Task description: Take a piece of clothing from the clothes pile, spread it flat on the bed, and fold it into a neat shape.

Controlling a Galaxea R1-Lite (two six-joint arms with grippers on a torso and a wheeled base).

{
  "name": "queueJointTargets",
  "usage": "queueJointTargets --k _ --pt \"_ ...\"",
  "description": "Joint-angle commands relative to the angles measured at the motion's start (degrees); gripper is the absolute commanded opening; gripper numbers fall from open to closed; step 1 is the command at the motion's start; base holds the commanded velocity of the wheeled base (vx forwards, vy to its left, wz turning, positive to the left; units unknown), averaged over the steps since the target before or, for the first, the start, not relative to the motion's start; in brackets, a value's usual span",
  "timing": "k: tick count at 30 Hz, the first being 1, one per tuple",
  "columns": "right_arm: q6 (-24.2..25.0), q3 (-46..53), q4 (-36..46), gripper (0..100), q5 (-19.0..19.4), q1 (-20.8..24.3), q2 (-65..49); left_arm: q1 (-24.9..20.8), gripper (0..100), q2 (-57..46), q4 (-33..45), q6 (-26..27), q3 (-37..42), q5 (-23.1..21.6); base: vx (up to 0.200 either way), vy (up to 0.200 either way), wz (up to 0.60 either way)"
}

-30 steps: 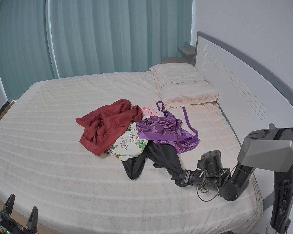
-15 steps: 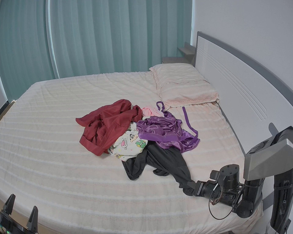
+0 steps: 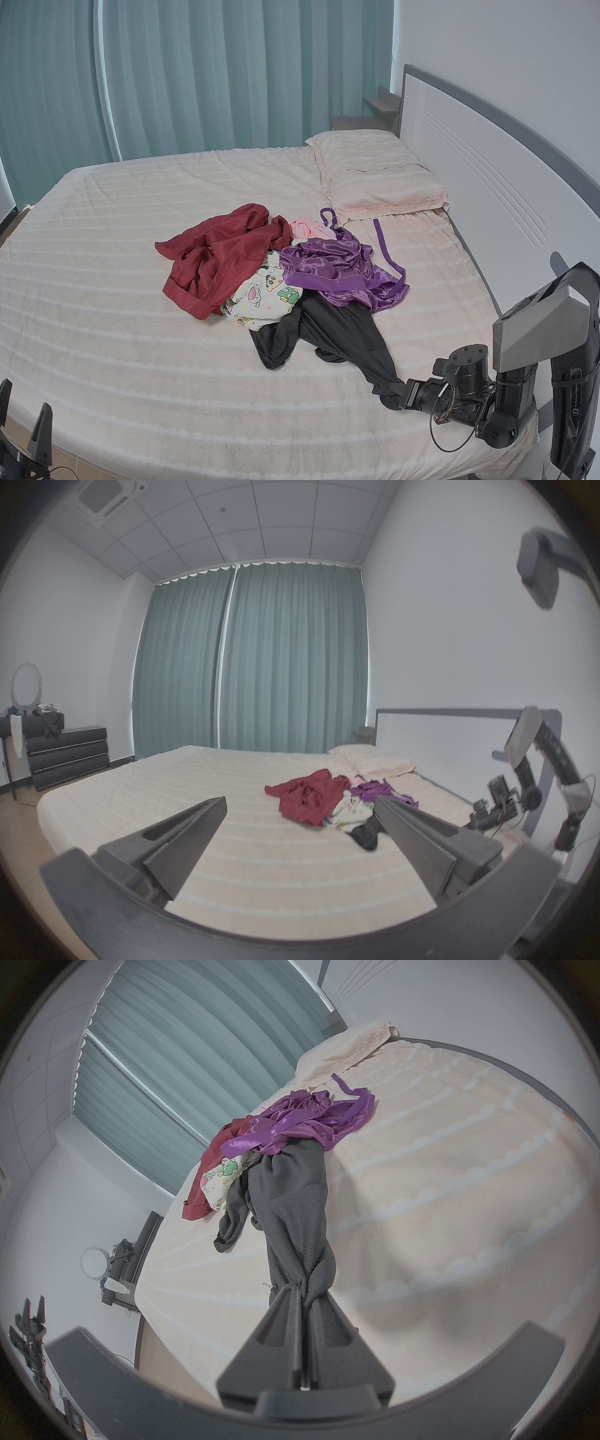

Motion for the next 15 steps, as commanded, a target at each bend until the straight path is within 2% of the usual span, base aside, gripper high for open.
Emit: queueJointTargets --k 1,3,4,5,6,8,11,15 --pt "-0.1 -0.8 -0.7 0 -0.1 -0.2 -0.1 -2.5 100 20.4 -0.7 -4.4 -10.5 -7.7 0.0 0.0 0.0" --pt "-0.1 -0.8 -0.7 0 -0.1 -0.2 -0.1 -2.5 100 20.4 -0.7 -4.4 -10.5 -7.7 0.0 0.0 0.0" --pt "-0.1 -0.7 -0.7 0 0.0 -0.7 -0.3 -3.8 100 25.0 -1.0 -3.6 -7.5 -14.4 0.0 0.0 0.0" --pt "-0.1 -0.7 -0.7 0 0.0 -0.7 -0.3 -3.8 100 25.0 -1.0 -3.6 -7.5 -14.4 0.0 0.0 0.0" --pt "-0.1 -0.7 -0.7 0 0.0 -1.0 -0.3 -4.2 100 28.1 -1.0 -2.7 -6.5 -17.5 0.0 0.0 0.0" --pt "-0.1 -0.7 -0.7 0 -0.1 -1.1 -0.2 -4.3 100 32.6 -1.2 -2.9 -6.1 -19.6 0.0 0.0 0.0" --pt "-0.1 -0.8 -0.7 0 0.0 -1.5 -0.2 -4.5 100 37.1 -1.8 -2.9 -6.2 -19.9 0.0 0.0 0.0" --pt "-0.2 -0.8 -0.7 0 0.0 -1.7 -0.3 -7.2 100 47.2 -7.1 -2.9 -6.2 -19.9 0.0 0.0 0.0"
